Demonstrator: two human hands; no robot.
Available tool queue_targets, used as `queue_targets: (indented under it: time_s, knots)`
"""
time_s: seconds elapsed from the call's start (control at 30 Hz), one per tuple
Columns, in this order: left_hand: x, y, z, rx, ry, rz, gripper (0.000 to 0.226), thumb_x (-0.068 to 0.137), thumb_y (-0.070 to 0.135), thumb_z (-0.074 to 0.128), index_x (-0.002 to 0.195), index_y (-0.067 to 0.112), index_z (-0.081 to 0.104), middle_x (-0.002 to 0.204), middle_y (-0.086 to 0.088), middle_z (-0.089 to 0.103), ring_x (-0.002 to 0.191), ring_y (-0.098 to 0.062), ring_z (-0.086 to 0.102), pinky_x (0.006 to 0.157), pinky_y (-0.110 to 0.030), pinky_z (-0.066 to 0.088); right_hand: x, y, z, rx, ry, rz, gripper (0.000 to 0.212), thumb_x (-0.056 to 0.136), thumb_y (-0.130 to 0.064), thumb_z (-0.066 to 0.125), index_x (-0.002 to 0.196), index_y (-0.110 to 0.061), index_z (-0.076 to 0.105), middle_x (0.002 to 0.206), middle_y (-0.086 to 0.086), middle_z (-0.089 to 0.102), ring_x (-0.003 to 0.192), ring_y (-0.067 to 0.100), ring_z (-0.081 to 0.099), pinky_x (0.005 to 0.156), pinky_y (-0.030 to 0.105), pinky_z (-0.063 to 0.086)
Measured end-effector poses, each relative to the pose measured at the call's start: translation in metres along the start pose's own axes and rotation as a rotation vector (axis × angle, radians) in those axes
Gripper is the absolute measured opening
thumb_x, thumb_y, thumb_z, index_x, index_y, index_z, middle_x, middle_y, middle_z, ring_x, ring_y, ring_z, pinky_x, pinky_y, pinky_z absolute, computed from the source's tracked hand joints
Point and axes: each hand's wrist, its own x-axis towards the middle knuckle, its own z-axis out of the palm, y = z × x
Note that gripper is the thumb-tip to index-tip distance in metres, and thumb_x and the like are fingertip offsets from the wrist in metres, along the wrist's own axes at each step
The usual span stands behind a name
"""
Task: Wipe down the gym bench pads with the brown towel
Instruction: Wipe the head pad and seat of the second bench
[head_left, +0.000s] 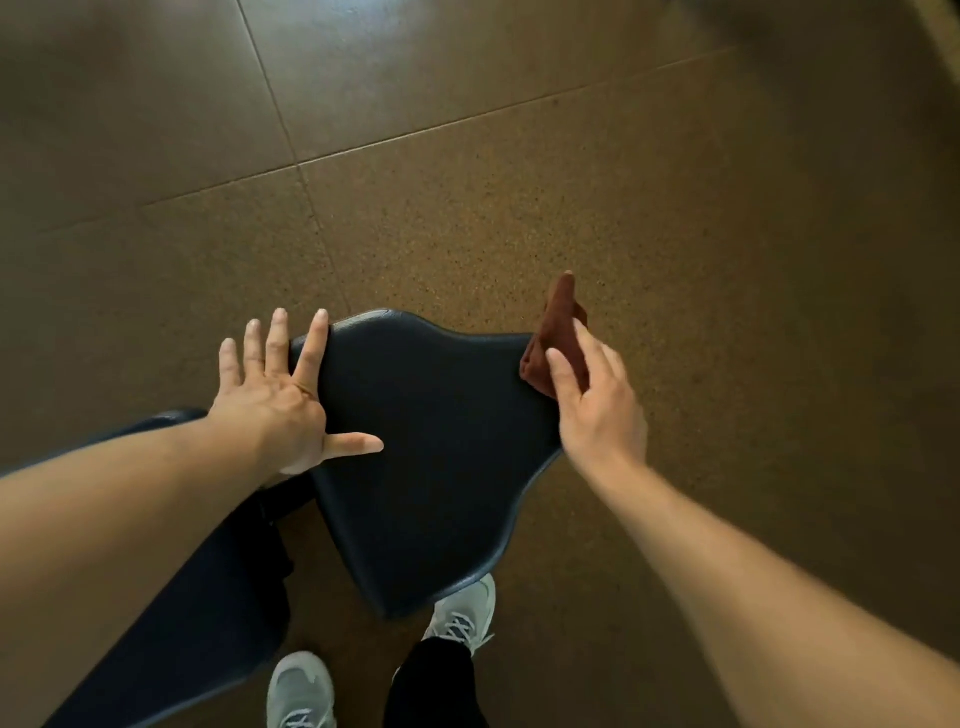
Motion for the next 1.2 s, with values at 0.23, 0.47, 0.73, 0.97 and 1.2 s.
queue_targets:
  time_s: [0.23, 0.47, 0.73, 0.97, 1.2]
  knots:
    - [0.0, -0.001, 0.006, -0.042, 0.026, 0.024, 0.143, 0.04, 0.104, 0.026, 0.131, 0.029, -0.055, 0.161, -0.014, -0.035, 0.15, -0.035, -0.026, 0.122, -0.053, -0.012, -0.142, -0.013, 0.095, 0.061, 0.241, 0.002, 0.052, 0.107, -0.054, 0.038, 0.155, -0.036, 0.04, 0.173, -0.003, 0.014, 0.161, 0.025, 0.004, 0.121, 0.046, 0.021]
    - [0.003, -0.02, 0.024, -0.255, 0.181, 0.229, 0.135, 0.059, 0.095, 0.05, 0.151, 0.037, -0.031, 0.166, -0.008, -0.022, 0.154, -0.028, -0.017, 0.123, -0.051, -0.01, -0.204, 0.002, 0.127, -0.411, 0.145, -0.572, 0.068, 0.096, -0.073, 0.05, 0.152, -0.035, 0.042, 0.161, -0.001, 0.04, 0.155, 0.025, 0.028, 0.124, 0.06, 0.02]
    - [-0.054, -0.155, 0.109, -0.417, 0.534, 0.539, 0.085, 0.096, 0.069, 0.036, 0.161, 0.031, -0.002, 0.17, 0.005, -0.006, 0.155, -0.013, -0.013, 0.126, -0.041, -0.002, -0.222, -0.013, 0.136, -0.364, 0.211, -0.541, 0.058, 0.094, -0.042, 0.063, 0.149, -0.026, 0.051, 0.159, 0.002, 0.045, 0.153, 0.03, 0.033, 0.123, 0.061, 0.022]
    - [-0.088, -0.346, 0.21, -0.469, 0.515, 0.069, 0.074, 0.099, 0.06, 0.026, 0.162, 0.026, 0.005, 0.17, -0.001, 0.001, 0.155, -0.015, -0.008, 0.126, -0.042, -0.001, -0.285, -0.18, 0.228, 0.212, 0.23, 0.07, 0.075, 0.092, -0.085, 0.024, 0.139, -0.037, 0.058, 0.156, -0.006, 0.048, 0.15, 0.024, 0.038, 0.124, 0.057, 0.027]
    - [-0.076, -0.385, 0.204, -0.313, 0.284, 0.162, 0.091, 0.087, 0.08, 0.027, 0.159, 0.036, -0.008, 0.169, 0.0, 0.006, 0.156, -0.02, -0.002, 0.126, -0.047, 0.001, -0.323, -0.22, 0.268, -0.514, -0.095, -0.41, 0.069, 0.1, -0.077, 0.013, 0.158, -0.045, 0.034, 0.17, -0.003, 0.025, 0.157, 0.029, 0.018, 0.123, 0.057, 0.016]
